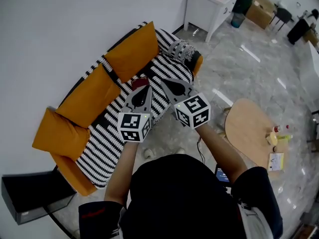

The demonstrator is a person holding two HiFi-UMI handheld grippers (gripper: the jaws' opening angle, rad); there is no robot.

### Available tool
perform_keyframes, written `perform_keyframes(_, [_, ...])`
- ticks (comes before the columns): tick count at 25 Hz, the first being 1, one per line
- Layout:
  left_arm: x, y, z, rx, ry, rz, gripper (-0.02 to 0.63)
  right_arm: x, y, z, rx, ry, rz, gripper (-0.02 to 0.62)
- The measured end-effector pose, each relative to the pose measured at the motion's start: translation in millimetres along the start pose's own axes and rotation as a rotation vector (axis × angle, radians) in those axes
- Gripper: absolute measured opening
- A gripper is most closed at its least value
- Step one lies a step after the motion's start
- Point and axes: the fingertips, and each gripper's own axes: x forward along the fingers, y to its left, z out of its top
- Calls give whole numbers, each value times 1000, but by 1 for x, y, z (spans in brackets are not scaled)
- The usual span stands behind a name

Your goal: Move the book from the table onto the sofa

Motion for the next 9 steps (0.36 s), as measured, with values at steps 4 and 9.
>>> perform_keyframes(4, [-8, 13, 1, 2, 1, -12, 17, 11, 13, 5, -7, -3, -3, 17])
perform_keyframes(9, [-18, 31, -1, 6, 7, -19, 17, 24, 25, 4, -1, -3, -25, 17])
